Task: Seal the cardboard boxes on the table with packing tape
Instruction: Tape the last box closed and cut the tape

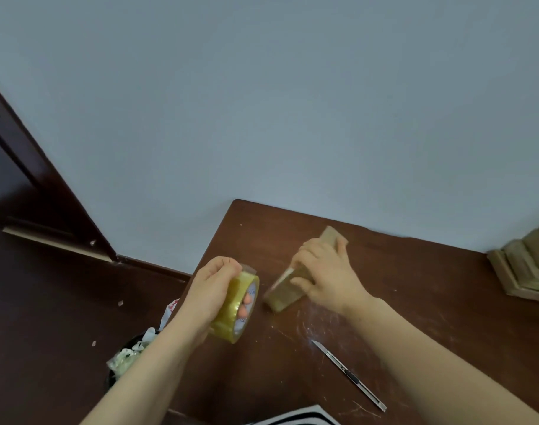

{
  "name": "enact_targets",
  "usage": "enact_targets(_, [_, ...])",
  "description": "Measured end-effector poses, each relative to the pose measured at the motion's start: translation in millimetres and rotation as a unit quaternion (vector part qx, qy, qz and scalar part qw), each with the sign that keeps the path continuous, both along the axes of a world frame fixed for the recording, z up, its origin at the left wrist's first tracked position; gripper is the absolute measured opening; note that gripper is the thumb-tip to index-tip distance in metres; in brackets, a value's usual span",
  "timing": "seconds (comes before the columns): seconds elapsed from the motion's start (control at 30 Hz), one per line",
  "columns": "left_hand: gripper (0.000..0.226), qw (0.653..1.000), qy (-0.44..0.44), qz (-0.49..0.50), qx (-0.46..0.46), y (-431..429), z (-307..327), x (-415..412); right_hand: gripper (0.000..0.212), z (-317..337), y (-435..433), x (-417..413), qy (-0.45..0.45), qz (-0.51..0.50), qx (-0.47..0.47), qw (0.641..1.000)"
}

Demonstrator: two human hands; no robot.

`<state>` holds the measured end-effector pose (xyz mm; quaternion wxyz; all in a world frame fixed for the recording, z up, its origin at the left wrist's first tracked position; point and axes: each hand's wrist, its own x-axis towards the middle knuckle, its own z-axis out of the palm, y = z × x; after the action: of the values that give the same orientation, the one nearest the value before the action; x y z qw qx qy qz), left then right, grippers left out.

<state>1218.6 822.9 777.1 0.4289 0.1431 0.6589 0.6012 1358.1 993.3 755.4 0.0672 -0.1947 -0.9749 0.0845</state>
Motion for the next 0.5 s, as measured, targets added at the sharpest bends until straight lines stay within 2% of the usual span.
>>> enact_targets(0.07, [0.021, 1.0, -0.001, -0.001, 0.01, 4, 2, 0, 0.025, -12, 14, 19, 0.023, -0.065, -0.004, 0.998])
enact_targets(0.13, [0.022, 1.0, -0.007, -0.007, 0.021, 10, 5, 3, 0.025, -26, 22, 38, 0.005, -0.134, -0.035, 0.99])
enact_targets(0.2, [0.019, 0.999, -0.011, -0.021, 0.032, 17, 9, 9, 0.026, -39, 25, 50, -0.051, -0.184, -0.06, 0.98])
enact_targets(0.27, [0.02, 0.998, -0.006, -0.038, 0.041, 26, 13, 13, 0.03, -44, 25, 51, -0.127, -0.219, -0.043, 0.966])
enact_targets(0.3, [0.021, 0.998, -0.004, -0.047, 0.046, 31, 14, 15, 0.03, -41, 23, 47, -0.125, -0.232, -0.033, 0.964])
enact_targets(0.33, [0.023, 0.997, -0.003, -0.055, 0.053, 35, 16, 18, 0.026, -34, 20, 41, -0.079, -0.242, -0.045, 0.966])
enact_targets(0.37, [0.024, 0.996, -0.002, -0.063, 0.06, 39, 17, 21, 0.022, -22, 15, 35, 0.015, -0.255, -0.113, 0.96])
enact_targets(0.4, [0.025, 0.995, 0.002, -0.069, 0.066, 44, 18, 24, 0.018, -6, 10, 28, 0.123, -0.264, -0.234, 0.928])
enact_targets(0.43, [0.025, 0.995, 0.006, -0.075, 0.072, 48, 19, 27, 0.018, 12, 4, 22, 0.204, -0.261, -0.376, 0.865])
enact_targets(0.47, [0.025, 0.994, 0.009, -0.08, 0.077, 52, 19, 30, 0.016, 28, -3, 17, 0.243, -0.24, -0.483, 0.806])
enact_targets(0.5, [0.025, 0.993, 0.013, -0.084, 0.083, 55, 19, 32, 0.014, 39, -8, 14, 0.248, -0.212, -0.53, 0.783])
